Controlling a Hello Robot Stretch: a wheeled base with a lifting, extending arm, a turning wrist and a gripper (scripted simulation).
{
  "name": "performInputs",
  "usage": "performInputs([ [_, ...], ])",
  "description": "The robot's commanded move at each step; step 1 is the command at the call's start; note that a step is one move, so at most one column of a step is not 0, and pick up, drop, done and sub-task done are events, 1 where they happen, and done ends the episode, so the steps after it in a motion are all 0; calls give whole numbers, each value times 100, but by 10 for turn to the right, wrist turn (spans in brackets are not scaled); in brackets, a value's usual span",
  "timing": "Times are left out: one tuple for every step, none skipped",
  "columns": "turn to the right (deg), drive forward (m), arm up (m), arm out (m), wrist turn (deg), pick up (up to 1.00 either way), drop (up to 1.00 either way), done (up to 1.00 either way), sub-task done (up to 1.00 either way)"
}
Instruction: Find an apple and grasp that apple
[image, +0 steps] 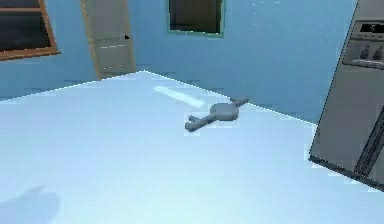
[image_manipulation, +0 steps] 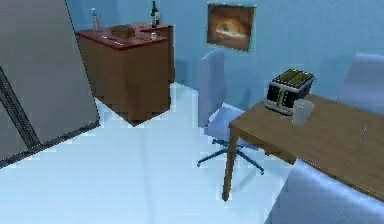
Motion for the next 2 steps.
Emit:
performInputs([
  [-450, 0, 0, 0, 0, 0, 0, 0, 0],
  [0, 10, 0, 0, 0, 0, 0, 0, 0],
])
